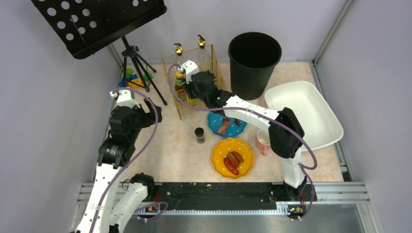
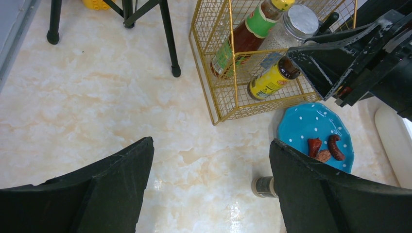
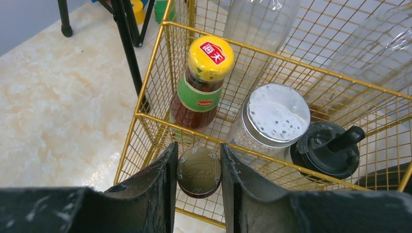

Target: Clear the kitchen counter

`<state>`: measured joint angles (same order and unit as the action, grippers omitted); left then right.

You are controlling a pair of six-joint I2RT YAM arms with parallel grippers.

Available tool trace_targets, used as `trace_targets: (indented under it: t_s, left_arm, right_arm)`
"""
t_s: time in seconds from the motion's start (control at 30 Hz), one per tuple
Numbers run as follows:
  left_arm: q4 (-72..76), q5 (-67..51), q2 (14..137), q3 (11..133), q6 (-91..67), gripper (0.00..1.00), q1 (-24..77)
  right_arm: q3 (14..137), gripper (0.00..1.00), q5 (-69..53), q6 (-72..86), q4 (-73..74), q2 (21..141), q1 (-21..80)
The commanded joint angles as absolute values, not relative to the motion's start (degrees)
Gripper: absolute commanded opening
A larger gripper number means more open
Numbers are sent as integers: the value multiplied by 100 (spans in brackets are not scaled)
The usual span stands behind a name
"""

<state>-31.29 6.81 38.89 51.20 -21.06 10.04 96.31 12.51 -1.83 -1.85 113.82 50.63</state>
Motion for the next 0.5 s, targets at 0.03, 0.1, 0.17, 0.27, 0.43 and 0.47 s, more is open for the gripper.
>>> trace_targets:
  t_s: [0.03,0.1,0.17,0.27,0.43,0.47]
  left_arm:
    - [-2942,605,3866,5151,-2109,93,967]
    - [-2936,606,3864,5150,-2109,93,967]
    - [-2936,615,3863,5150,-2109,93,967]
    - [-2937,615,3862,5150,-2109,93,967]
    - [-2943,615,3860,5150,-2109,93,967]
    - [-2938,615,3864,5150,-2109,93,967]
  right_arm:
    - [10219,0,1386,-44,-271,11476,4994]
    - [10256,0,1403,112,-205,11543,4991]
    - [10261,0,1395,187,-161,11594,4984]
    - [10306,0,1393,300,-46,11681,4956]
    - [10228,0,1407,410,-18,11722,4906]
    - [10216,0,1413,426,-18,11717,4904]
